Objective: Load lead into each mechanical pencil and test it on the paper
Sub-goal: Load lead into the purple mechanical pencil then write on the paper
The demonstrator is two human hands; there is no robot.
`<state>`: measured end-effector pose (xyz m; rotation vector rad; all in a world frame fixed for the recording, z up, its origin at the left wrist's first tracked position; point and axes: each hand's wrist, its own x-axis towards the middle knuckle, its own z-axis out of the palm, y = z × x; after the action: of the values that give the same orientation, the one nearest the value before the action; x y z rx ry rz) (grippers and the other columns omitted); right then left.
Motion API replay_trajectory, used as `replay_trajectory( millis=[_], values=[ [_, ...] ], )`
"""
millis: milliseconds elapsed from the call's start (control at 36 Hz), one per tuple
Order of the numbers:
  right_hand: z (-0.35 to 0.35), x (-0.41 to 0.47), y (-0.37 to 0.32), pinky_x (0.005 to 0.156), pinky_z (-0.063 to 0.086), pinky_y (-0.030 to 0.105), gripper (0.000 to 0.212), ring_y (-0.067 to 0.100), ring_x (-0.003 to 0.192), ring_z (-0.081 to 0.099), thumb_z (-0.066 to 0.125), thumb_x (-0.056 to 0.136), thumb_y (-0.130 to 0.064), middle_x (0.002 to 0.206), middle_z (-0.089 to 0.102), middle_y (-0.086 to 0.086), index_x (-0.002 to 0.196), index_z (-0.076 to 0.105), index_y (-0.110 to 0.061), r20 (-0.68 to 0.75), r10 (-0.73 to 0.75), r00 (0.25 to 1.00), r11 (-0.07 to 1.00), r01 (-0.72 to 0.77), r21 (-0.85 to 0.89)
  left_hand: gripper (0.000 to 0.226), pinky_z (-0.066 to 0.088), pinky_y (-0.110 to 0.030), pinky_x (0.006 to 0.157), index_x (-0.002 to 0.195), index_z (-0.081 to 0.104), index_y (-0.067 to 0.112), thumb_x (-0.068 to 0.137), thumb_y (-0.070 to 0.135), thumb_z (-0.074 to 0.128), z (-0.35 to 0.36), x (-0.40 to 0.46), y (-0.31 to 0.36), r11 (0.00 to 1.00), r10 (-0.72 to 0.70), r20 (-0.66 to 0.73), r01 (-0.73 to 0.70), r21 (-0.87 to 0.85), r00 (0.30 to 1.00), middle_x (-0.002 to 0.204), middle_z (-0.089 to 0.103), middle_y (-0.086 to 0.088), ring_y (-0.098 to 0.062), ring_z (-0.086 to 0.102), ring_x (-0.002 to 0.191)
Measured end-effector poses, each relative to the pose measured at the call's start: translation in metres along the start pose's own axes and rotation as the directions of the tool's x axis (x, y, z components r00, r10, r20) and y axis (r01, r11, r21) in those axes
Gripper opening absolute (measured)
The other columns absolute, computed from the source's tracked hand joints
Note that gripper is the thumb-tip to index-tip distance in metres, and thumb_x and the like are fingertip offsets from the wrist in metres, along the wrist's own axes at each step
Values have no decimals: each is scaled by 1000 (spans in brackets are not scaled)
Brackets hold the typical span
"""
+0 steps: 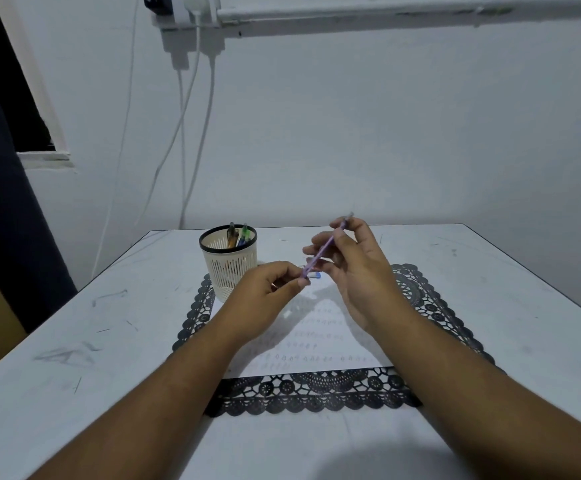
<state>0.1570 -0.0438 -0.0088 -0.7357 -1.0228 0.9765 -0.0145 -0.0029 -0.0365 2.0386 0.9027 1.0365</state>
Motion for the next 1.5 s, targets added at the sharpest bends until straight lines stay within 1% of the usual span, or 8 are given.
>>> replay_trajectory(
  millis=[83, 167, 250, 389, 472, 583, 1139, 1500],
  values=[
    [4, -1, 0, 84, 58, 42, 17, 20, 74, 64, 42, 112, -17, 81, 61, 2, 111, 59, -18, 35, 16, 999, 990, -21, 140, 10, 57, -34, 82, 99, 78, 24, 96, 17, 71, 3, -1, -2, 1000, -3, 62, 3, 4, 998, 91, 73, 14, -12, 69, 85],
    [6, -3, -4, 70, 50, 31, 21, 15, 63, 49, 38, 113, -20, 75, 50, 1, 104, 56, -17, 82, 54, 995, 956, -75, 282, 9, 56, -40, 78, 91, 78, 27, 94, 21, 74, 6, -1, -3, 998, 11, 93, -16, 55, 996, 85, 74, 7, -18, 68, 80],
    [3, -3, -4, 63, 36, 30, 27, 15, 61, 35, 43, 105, -36, 70, 40, 0, 89, 54, -18, 145, 82, 986, 915, -132, 382, 8, 53, -32, 71, 88, 78, 26, 93, 21, 75, 8, 0, -4, 997, 23, 85, -28, 65, 996, 83, 73, 6, -9, 63, 73],
    [-2, -1, -4, 58, 31, 32, 42, 16, 58, 26, 41, 99, -48, 64, 29, 0, 72, 43, -17, 176, 46, 983, 898, -118, 424, 10, 53, -31, 74, 87, 77, 26, 93, 18, 76, 6, -1, -3, 1000, -2, 68, 2, 8, 998, 83, 74, 4, -7, 62, 73],
    [-2, -2, -6, 57, 29, 32, 39, 16, 57, 23, 44, 93, -46, 61, 27, -1, 67, 40, -17, 193, 40, 980, 889, -123, 441, 13, 54, -37, 78, 84, 77, 28, 92, 18, 76, 5, 0, -4, 1000, -17, 65, 19, -25, 998, 84, 74, 2, -11, 64, 76],
    [-4, -2, -7, 56, 26, 32, 33, 17, 58, 17, 41, 89, -38, 59, 24, -1, 63, 37, -17, 208, 38, 977, 890, -127, 438, 14, 51, -32, 73, 82, 77, 27, 91, 17, 78, 4, 0, -5, 999, -23, 70, 25, -35, 997, 80, 74, 4, -7, 61, 71],
    [-10, 1, -4, 61, 20, 35, 34, 17, 59, 19, 46, 86, -44, 62, 22, -1, 65, 39, -18, 281, 28, 959, 882, -155, 445, 8, 53, -39, 73, 83, 79, 24, 89, 19, 80, 3, 1, -7, 998, -23, 70, 27, -58, 997, 80, 74, 0, -12, 61, 71],
    [-9, 1, -5, 62, 20, 36, 34, 17, 59, 20, 48, 86, -44, 63, 22, 0, 65, 41, -18, 301, 25, 953, 891, -158, 426, 13, 49, -31, 70, 79, 78, 28, 88, 19, 80, 2, 0, -4, 997, -23, 77, 28, -65, 997, 78, 73, 3, -8, 58, 67]
  ],
)
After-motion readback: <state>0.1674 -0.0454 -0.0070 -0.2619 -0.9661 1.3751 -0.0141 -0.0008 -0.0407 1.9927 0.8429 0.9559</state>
